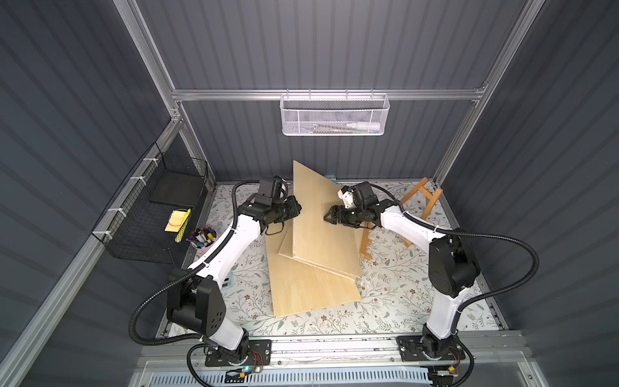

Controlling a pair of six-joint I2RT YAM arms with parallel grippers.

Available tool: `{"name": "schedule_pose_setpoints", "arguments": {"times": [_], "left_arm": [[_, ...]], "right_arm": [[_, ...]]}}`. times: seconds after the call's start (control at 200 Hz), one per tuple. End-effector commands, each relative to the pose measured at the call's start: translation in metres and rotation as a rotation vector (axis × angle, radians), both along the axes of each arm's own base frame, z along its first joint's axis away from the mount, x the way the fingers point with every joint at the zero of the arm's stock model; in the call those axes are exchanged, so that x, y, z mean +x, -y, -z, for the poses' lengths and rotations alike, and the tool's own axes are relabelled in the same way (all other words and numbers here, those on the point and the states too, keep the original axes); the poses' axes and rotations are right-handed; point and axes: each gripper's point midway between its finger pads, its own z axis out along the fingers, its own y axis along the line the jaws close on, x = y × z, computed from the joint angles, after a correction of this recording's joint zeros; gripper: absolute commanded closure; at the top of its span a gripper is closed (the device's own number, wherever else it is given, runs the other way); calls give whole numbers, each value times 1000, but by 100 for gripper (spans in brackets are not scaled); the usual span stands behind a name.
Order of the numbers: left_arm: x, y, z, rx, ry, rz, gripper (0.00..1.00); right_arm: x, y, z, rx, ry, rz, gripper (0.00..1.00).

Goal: Assemble the easel
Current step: Pick up the drawing board.

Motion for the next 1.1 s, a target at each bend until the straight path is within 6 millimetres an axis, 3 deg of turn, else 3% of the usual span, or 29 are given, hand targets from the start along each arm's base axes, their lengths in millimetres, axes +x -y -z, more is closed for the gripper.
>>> {"name": "schedule_pose_setpoints", "arguments": {"times": [0.0,0.02,0.035,0.145,0.305,0.475,0.685,0.82,1.096], "left_arm": [[-18,41,-21,-47,51,128,100],[-18,40,-21,-53,45,117,100],[-15,42,-35,-70,69,112,100],[-8,40,-49,-92,39,46,100],[2,27,-71,-122,31,-99,100],[13,25,-99,-162,50,-164,100],[27,29,-105,-176,39,-202,100],[32,31,-102,-192,25,-221,100],[28,27,-117,-235,36,-251,100]], "right_arm": [[-62,-25,28,-50,-114,-178,21],[-62,-25,20,-47,-93,-187,21],[-62,-25,14,-45,-73,-195,21],[-77,-18,-30,-62,39,-274,21],[-117,-15,-85,-124,250,-446,20],[-155,-6,-115,-177,397,-518,20],[-197,-11,-134,-233,551,-620,18],[-196,-23,-133,-293,602,-613,18],[-133,-23,-127,-719,803,-368,19]]}}
